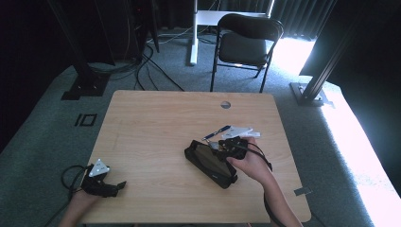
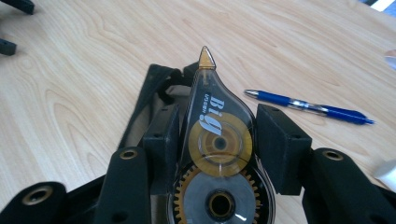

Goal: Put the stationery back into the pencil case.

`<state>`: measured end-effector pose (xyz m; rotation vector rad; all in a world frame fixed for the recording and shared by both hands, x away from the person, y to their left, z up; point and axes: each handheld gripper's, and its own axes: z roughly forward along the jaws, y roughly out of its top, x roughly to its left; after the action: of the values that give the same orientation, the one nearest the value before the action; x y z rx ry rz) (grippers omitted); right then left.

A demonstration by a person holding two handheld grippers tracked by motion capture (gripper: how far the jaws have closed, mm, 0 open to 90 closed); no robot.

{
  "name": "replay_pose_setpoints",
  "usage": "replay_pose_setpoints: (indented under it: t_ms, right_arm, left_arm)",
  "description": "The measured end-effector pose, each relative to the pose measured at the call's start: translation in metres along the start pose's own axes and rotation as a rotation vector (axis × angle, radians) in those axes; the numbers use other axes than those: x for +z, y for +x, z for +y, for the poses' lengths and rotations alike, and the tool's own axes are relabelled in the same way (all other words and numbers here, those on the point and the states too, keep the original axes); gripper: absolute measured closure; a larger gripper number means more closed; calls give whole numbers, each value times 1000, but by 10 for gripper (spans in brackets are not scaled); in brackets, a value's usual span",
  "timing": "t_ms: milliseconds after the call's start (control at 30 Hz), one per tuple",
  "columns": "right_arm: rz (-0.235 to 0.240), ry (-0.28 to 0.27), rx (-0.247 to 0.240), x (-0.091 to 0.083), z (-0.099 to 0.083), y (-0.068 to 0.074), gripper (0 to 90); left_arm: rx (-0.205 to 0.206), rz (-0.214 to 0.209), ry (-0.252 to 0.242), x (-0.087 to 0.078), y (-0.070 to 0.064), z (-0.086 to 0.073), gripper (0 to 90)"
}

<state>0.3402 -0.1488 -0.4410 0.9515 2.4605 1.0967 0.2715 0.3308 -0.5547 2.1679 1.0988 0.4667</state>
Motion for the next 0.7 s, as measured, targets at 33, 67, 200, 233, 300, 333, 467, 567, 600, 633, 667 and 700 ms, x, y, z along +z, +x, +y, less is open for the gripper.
replay_pose_setpoints:
  t_ms: [33,67,200,233,300,333,467,567,600,633,667,700]
  right_arm:
    - [3,4,-5,2,0,1,509]
    - [6,11,-8,3,1,3,509]
    - [17,27,-19,9,2,7,509]
    - [19,34,-26,10,2,8,509]
    - [22,45,-28,13,3,10,509]
    - [22,53,-31,15,3,11,509]
    - [31,72,-27,23,3,13,509]
    - [35,81,-30,26,3,15,509]
    - [40,94,-36,29,2,16,510]
    - [35,98,-40,30,2,16,509]
    - [35,111,-45,32,2,16,509]
    - [35,117,-44,34,1,16,509]
  left_arm:
    - [0,0,0,0,0,0,16]
    - [0,0,0,0,0,0,16]
    - [0,0,0,0,0,0,16]
    - [0,0,0,0,0,0,15]
    - [0,0,0,0,0,0,16]
    - [0,0,0,0,0,0,16]
    - [0,0,0,0,0,0,16]
    - [0,0,0,0,0,0,16]
    - [0,0,0,0,0,0,16]
    - [0,0,0,0,0,0,16]
    - [0,0,0,0,0,0,16]
    - [0,0,0,0,0,0,16]
